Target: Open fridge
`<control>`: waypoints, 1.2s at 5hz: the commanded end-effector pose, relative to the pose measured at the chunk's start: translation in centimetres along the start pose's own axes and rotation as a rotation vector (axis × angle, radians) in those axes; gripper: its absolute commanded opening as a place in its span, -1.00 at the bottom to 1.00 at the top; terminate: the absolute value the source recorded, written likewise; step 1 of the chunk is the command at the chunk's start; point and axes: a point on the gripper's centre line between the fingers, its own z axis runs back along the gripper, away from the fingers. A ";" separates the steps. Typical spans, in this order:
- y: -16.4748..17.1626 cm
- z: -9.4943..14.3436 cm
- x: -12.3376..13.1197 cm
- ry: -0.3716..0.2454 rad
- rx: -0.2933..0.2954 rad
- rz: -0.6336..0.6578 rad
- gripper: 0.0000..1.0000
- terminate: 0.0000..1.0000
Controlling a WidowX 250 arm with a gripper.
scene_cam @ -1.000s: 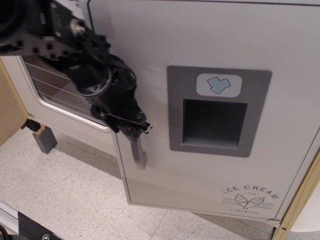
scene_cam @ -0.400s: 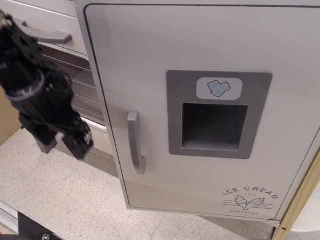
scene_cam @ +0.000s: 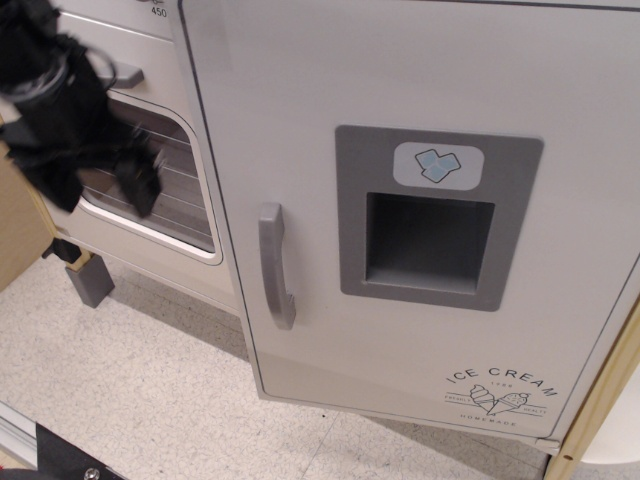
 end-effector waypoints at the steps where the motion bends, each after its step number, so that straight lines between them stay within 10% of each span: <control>1: -1.1 5.3 5.1 -0.116 -0.023 0.121 1.00 -1.00; 4: -6.5 7.1 6.3 -0.063 -0.068 0.079 1.00 -1.00; 6: -9.0 8.1 0.8 -0.013 -0.050 -0.132 1.00 -1.00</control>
